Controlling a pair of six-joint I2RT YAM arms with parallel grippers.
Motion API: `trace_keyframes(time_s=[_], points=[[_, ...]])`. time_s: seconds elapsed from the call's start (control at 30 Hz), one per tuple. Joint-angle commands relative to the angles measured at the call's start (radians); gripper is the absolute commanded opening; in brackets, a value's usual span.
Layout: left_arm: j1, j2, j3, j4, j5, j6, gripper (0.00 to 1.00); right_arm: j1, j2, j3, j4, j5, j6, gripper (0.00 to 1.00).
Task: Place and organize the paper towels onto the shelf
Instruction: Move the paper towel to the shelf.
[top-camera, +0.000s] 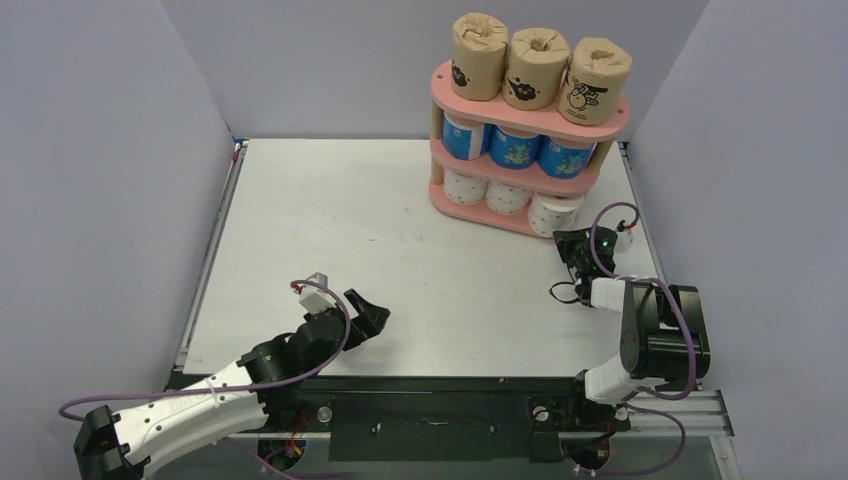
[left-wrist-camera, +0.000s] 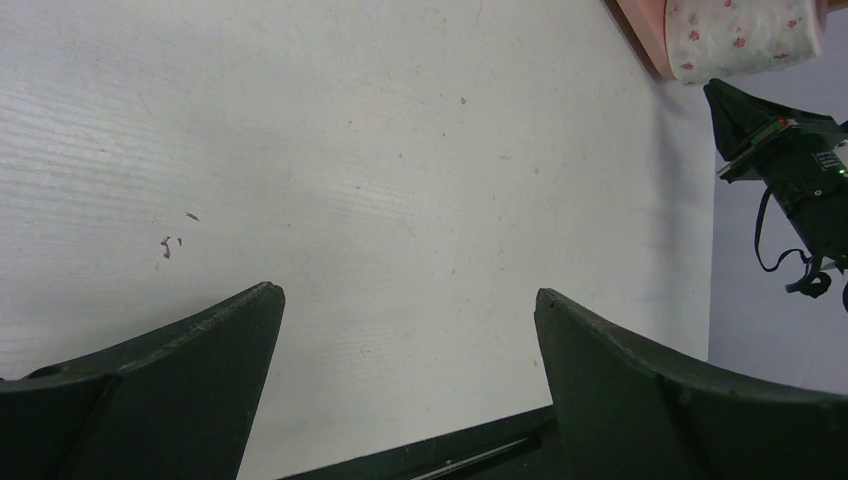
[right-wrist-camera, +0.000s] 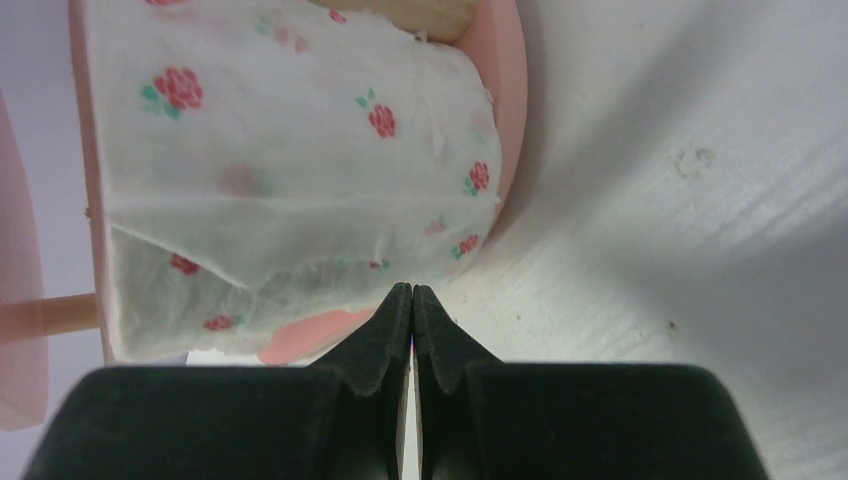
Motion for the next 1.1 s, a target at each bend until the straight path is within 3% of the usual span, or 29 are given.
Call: trace_keyframes(time_s=[0.0, 1.07], points=[[-0.001, -0.005, 0.000, -0.006, -0.015, -0.013, 0.97, -0.010, 0.029, 0.087, 0.058, 0.010, -0.013, 0.00], [0.000, 0.009, 0.016, -0.037, -0.042, -0.012, 0.96, -0.018, 0.164, 0.234, 0.019, 0.027, -0.031, 0.00]])
